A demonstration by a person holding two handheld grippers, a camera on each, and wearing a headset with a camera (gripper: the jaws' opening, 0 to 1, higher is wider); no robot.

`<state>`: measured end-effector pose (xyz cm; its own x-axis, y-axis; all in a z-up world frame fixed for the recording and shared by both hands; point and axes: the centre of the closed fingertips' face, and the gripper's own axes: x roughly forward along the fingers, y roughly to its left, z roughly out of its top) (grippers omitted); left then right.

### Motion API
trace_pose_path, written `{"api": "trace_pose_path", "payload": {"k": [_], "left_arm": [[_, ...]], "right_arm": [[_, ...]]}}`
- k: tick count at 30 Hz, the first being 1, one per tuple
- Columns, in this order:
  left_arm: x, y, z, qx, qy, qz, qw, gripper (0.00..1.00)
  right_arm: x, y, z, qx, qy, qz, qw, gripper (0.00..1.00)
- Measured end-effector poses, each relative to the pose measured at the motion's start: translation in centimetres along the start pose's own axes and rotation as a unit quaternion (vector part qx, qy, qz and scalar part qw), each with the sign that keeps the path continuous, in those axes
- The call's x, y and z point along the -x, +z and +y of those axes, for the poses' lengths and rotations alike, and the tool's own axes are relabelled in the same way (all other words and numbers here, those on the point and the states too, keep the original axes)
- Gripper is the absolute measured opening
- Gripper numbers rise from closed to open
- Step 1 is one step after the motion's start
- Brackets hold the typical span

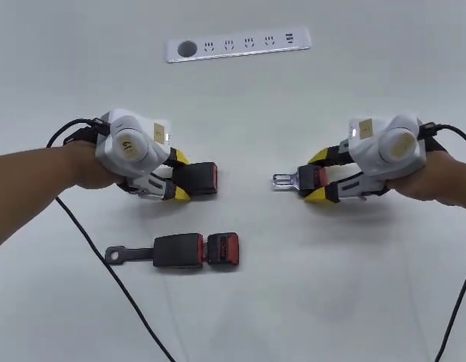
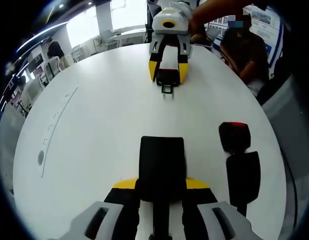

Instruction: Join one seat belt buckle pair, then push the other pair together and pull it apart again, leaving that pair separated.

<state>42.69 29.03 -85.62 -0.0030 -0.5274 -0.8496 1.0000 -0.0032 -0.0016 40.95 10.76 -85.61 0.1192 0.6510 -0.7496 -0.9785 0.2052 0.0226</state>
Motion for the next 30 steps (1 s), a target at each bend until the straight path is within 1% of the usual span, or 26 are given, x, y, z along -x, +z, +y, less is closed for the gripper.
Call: {"api": "trace_pose_path", "payload": {"k": [4,8,14,19,20,21,22,23,24,25,26,27,28,29,30], "left_arm": [[0.0,0.0,0.0,0.002,0.001,0.001,1.0,0.33],[0.0,0.0,0.0,0.003,0.001,0.001,1.0,0.33],[0.0,0.0,0.0,0.004,0.001,0.004,1.0,0.33],[0.1,0.0,0.0,0.007,0.001,-0.004,1.0,0.34],[0.1,0.0,0.0,0.007,0.001,-0.005,1.0,0.34],[0.1,0.1,-0.1,-0.012,0.003,-0.006,0.9999,0.33],[0.1,0.4,0.0,-0.023,0.007,-0.014,0.9996,0.34],[0.1,0.2,-0.2,-0.013,0.009,-0.011,0.9998,0.34],[0.2,0.2,0.2,0.007,0.022,-0.009,0.9997,0.35],[0.2,0.3,0.2,-0.001,0.023,-0.008,0.9997,0.36],[0.6,0.4,0.0,-0.005,0.021,-0.012,0.9997,0.37],[0.7,0.7,-0.1,0.006,0.019,-0.021,0.9996,0.37],[1.1,1.1,0.1,0.04,0.025,-0.036,0.9982,0.36],[1.3,1.3,0.4,0.04,0.032,-0.041,0.9979,0.37],[1.7,1.5,0.9,0.037,0.046,-0.048,0.9971,0.4]], "right_arm": [[0.3,-0.5,-0.1,0.001,0.001,0.001,1.0,0.37],[0.9,-1.4,-0.3,-0.005,-0.003,0.012,0.9999,0.37],[1.6,-2.1,-0.3,-0.011,-0.007,0.017,0.9998,0.37],[1.8,-2.1,-0.1,-0.018,-0.001,0.006,0.9998,0.38],[1.8,-2.1,-0.1,-0.016,0.0,0.007,0.9998,0.38],[1.8,-2.1,-0.1,-0.015,0.002,0.008,0.9999,0.38],[1.8,-2.1,-0.1,-0.015,0.002,0.007,0.9999,0.39],[1.7,-2.0,-0.1,-0.017,0.0,0.008,0.9998,0.4],[1.7,-1.8,-0.2,-0.022,-0.009,0.009,0.9997,0.43],[1.7,-1.4,-0.3,-0.023,-0.014,0.003,0.9996,0.47],[1.8,-0.6,-0.3,-0.035,-0.019,-0.017,0.9991,0.53],[1.8,-0.2,-0.4,-0.049,-0.024,-0.029,0.9981,0.56],[2.0,0.1,-0.9,-0.059,-0.043,-0.038,0.9966,0.59],[2.1,0.1,-1.2,-0.064,-0.054,-0.041,0.9957,0.62],[2.2,0.1,-1.4,-0.079,-0.066,-0.044,0.9937,0.63]]}}
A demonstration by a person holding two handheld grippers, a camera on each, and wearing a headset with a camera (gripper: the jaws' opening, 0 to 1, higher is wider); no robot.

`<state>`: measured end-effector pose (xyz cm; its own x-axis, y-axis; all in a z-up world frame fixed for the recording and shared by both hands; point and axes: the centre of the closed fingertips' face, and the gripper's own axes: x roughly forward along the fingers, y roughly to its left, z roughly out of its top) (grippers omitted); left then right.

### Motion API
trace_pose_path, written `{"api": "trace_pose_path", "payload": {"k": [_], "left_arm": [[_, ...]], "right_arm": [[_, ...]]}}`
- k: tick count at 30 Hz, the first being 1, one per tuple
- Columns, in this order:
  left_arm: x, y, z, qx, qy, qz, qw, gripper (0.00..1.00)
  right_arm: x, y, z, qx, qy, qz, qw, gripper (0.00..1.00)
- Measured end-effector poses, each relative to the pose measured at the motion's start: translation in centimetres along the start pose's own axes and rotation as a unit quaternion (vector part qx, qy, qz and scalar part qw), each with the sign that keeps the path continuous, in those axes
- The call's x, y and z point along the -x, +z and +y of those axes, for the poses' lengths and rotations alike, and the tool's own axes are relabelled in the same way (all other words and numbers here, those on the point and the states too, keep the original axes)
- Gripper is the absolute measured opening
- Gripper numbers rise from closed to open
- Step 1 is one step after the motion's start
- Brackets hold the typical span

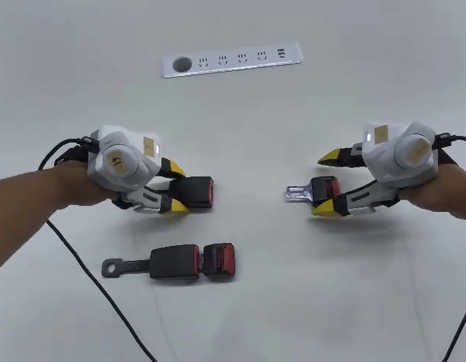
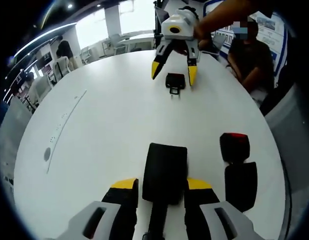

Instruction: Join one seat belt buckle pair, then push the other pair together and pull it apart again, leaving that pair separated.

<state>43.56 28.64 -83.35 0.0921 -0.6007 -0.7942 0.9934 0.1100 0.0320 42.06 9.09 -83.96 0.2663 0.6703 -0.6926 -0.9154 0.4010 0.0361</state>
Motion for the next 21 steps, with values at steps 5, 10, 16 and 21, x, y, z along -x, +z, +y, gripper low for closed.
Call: {"api": "trace_pose_path", "payload": {"k": [5,10,16,21], "left_arm": [[1.0,0.6,-0.1,0.054,0.02,-0.024,0.9981,0.59],[1.8,1.2,-0.5,0.113,0.048,-0.06,0.9906,0.68],[3.3,1.9,-1.7,0.151,0.075,-0.086,0.9819,0.82],[5.6,1.9,-1.4,0.216,0.131,-0.127,0.9594,0.87]], "right_arm": [[0.5,0.5,-0.6,-0.026,-0.054,-0.024,0.9979,0.65],[1.6,0.8,-1.3,-0.073,-0.12,-0.047,0.9889,0.74],[3.1,1.8,-0.7,-0.094,-0.166,-0.066,0.9794,0.82],[4.6,2.9,-0.2,-0.107,-0.205,-0.088,0.969,0.86]]}}
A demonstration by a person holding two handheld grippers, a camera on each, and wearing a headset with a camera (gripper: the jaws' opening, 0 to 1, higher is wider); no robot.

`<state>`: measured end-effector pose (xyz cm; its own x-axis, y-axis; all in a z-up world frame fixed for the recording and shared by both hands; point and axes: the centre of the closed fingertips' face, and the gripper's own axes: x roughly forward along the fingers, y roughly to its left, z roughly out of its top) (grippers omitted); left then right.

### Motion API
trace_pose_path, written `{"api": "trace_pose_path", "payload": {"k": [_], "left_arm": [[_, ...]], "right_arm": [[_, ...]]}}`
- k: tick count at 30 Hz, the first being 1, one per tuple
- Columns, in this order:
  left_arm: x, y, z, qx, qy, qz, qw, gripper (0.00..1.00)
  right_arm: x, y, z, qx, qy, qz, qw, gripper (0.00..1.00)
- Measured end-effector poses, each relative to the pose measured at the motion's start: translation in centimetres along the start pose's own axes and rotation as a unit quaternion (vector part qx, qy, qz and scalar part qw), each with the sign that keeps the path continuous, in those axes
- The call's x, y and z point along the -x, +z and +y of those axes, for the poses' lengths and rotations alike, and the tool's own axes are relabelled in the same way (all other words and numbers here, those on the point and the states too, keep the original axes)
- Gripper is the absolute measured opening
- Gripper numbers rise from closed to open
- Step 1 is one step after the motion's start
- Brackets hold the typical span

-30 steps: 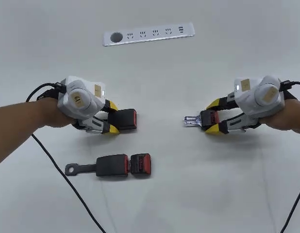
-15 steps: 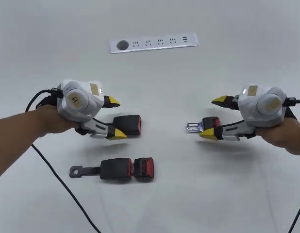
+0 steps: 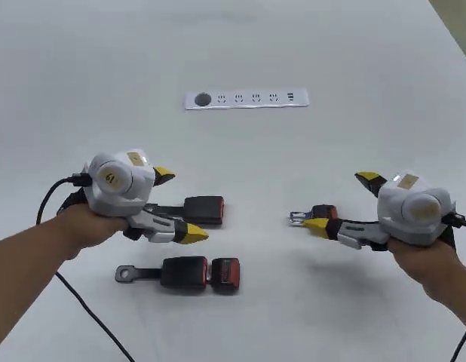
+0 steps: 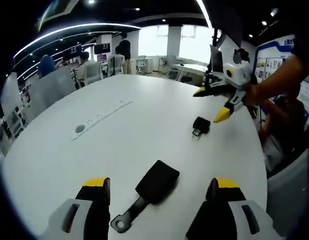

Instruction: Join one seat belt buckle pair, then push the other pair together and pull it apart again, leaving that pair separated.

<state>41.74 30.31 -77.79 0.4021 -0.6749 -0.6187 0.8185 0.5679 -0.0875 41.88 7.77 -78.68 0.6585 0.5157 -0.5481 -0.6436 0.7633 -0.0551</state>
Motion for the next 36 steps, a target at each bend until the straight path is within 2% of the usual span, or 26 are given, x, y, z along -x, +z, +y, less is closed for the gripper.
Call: {"api": "trace_pose_path", "payload": {"k": [2,4,7,10,12,13,15,19,25,27,29,36], "left_arm": [[1.1,0.4,0.3,0.015,0.021,-0.025,0.9993,0.9],[2.2,0.1,0.1,0.029,0.033,-0.031,0.9985,0.94],[3.8,0.0,0.0,0.047,0.053,-0.052,0.9962,0.95],[5.3,-0.2,-0.7,0.057,0.066,-0.067,0.994,0.98],[6.0,-0.6,-1.2,0.063,0.071,-0.07,0.993,1.0],[6.6,-0.9,-1.6,0.069,0.074,-0.07,0.9924,0.99],[7.4,-1.6,-2.6,0.07,0.077,-0.072,0.992,0.99],[9.4,-2.3,-3.5,0.083,0.094,-0.091,0.9879,0.99],[11.9,-3.9,-4.7,0.098,0.108,-0.099,0.9845,0.98],[12.8,-4.4,-4.9,0.098,0.113,-0.104,0.9833,0.98],[13.5,-5.0,-4.6,0.102,0.118,-0.107,0.982,0.98],[15.5,-7.0,-5.4,0.109,0.132,-0.105,0.9796,0.96]], "right_arm": [[0.5,0.5,0.5,-0.006,-0.006,-0.008,0.9999,0.88],[0.5,0.3,0.4,0.004,-0.015,-0.009,0.9998,0.89],[1.4,0.7,1.1,0.001,-0.02,-0.016,0.9997,0.91],[2.2,1.0,1.8,0.0,-0.027,-0.023,0.9994,0.91],[2.7,1.1,2.2,-0.004,-0.032,-0.027,0.9991,0.91],[3.1,1.1,2.4,-0.01,-0.042,-0.029,0.9987,0.91],[3.6,1.1,3.1,-0.025,-0.041,-0.034,0.9982,0.91],[4.8,0.9,4.9,-0.019,-0.043,-0.036,0.9983,0.9],[6.5,-0.3,6.9,-0.029,-0.048,-0.035,0.9978,0.9],[7.2,-0.6,7.5,-0.032,-0.051,-0.036,0.9975,0.9],[7.9,-1.0,7.9,-0.031,-0.055,-0.036,0.9973,0.9],[9.7,-2.1,8.7,-0.03,-0.066,-0.034,0.9968,0.9]]}}
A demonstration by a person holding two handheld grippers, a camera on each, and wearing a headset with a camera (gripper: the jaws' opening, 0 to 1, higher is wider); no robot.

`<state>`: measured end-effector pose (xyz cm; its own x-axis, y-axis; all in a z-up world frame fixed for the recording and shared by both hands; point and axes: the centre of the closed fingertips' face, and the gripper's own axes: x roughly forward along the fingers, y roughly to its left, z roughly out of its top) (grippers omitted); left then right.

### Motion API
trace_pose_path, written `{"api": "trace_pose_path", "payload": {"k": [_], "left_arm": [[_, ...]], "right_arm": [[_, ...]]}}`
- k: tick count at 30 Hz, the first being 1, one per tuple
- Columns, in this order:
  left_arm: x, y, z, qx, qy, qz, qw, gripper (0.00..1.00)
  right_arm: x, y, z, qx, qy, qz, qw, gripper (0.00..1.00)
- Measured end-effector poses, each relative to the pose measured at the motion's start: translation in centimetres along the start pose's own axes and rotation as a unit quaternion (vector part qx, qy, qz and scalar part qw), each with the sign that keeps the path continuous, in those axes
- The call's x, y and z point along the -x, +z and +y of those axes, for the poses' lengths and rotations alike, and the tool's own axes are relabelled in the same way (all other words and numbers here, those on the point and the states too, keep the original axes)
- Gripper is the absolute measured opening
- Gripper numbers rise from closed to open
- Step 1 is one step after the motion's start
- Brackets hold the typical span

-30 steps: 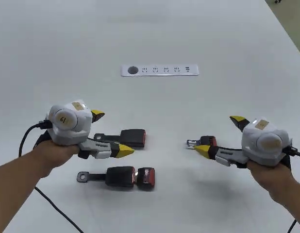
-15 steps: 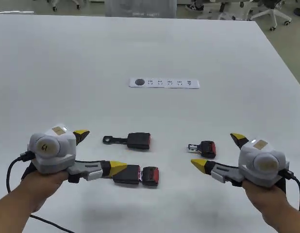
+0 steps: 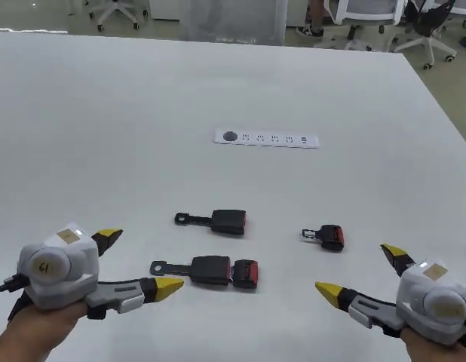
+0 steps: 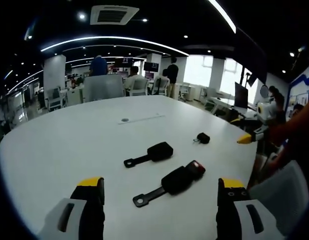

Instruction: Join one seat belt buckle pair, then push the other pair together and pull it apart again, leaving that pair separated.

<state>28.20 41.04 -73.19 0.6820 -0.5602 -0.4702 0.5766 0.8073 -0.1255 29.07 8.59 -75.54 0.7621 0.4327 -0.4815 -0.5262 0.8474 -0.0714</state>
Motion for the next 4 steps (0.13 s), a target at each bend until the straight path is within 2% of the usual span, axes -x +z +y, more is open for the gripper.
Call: {"api": "trace_pose_path", "payload": {"k": [4], "left_arm": [[1.07,-1.16,-0.34,0.001,0.003,0.004,1.0,0.96]], "right_arm": [[0.88,-0.6,0.14,0.002,0.0,0.01,0.9999,0.9]]}}
